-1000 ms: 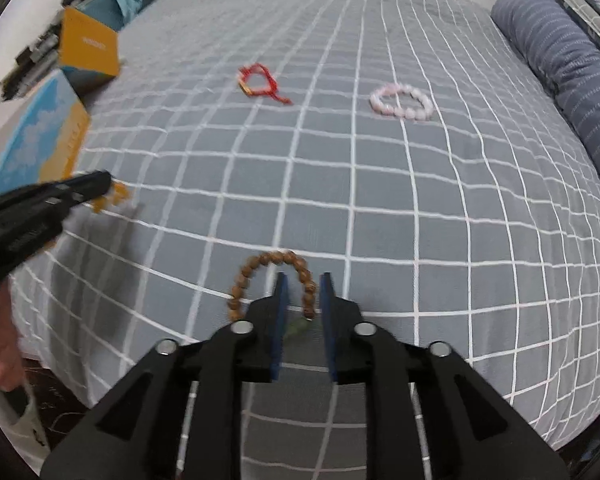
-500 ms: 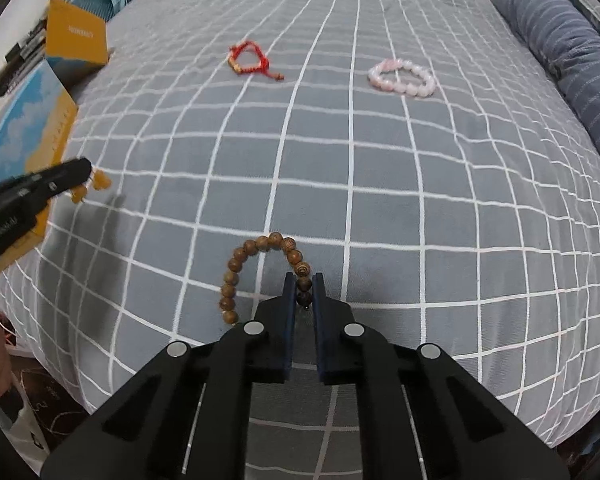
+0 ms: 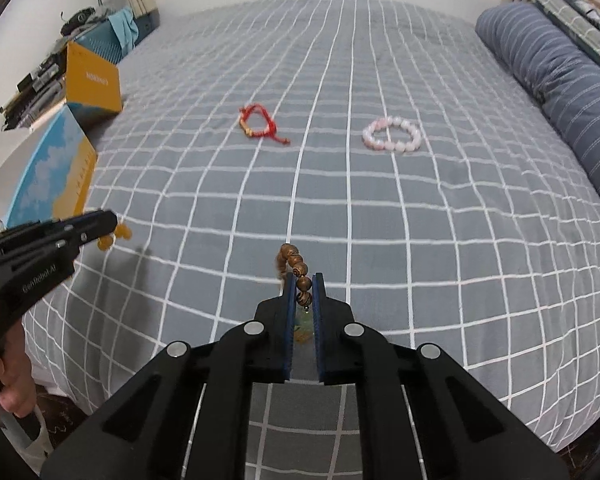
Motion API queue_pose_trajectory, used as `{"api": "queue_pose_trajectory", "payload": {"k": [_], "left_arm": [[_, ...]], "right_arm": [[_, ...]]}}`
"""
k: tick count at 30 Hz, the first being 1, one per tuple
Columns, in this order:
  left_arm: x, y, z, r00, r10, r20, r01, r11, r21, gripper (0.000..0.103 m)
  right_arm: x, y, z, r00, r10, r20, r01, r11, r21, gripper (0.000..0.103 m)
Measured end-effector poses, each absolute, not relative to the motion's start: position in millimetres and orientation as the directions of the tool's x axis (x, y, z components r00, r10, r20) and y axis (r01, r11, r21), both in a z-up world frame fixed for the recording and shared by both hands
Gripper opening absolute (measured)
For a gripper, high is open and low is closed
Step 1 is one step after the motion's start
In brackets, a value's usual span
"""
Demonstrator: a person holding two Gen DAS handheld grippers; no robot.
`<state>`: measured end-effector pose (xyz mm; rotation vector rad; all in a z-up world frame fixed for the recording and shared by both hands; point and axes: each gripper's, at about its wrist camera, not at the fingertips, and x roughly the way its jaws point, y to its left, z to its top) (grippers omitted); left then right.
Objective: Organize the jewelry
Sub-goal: 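Carry the amber strand and wooden bead bracelet over the white box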
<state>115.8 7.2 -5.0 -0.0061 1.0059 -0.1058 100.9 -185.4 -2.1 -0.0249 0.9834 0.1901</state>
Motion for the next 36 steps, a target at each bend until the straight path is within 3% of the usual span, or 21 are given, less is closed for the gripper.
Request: {"api": "queue_pose_trajectory", "payload": {"k": [12, 36], "left_arm": [[103.7, 15.1, 17.2, 0.564, -0.102, -0.819, 0.092, 0.994, -0.061, 0.009], [51.8, 75.2, 98.4, 0.686, -0.029, -0.727, 0.008, 0.999, -0.033, 0.009]], "right_arm": [[89.0, -181.8, 35.1, 0.673, 0.120, -0.729, -0.130, 0.991, 0.043, 0.007], [65.1, -101.0, 100.3, 0.729, 0.185, -0.659, -0.217, 0.976, 0.034, 0.007]]}}
